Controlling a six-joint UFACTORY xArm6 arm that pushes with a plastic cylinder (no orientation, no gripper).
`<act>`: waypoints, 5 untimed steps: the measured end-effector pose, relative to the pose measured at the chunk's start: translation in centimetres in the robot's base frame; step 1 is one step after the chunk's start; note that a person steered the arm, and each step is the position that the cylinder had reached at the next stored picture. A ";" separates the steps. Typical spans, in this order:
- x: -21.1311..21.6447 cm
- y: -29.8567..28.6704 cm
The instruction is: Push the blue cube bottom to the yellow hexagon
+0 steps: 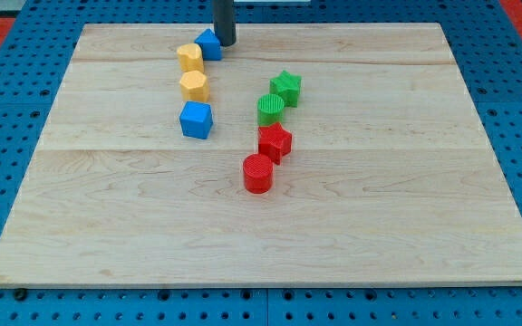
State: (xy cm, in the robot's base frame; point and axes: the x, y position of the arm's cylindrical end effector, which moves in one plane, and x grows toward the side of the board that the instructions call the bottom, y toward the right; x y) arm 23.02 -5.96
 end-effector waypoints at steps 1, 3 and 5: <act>0.0 1.7; 4.7 6.6; 10.2 2.1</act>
State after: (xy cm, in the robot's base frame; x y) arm 33.25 -3.82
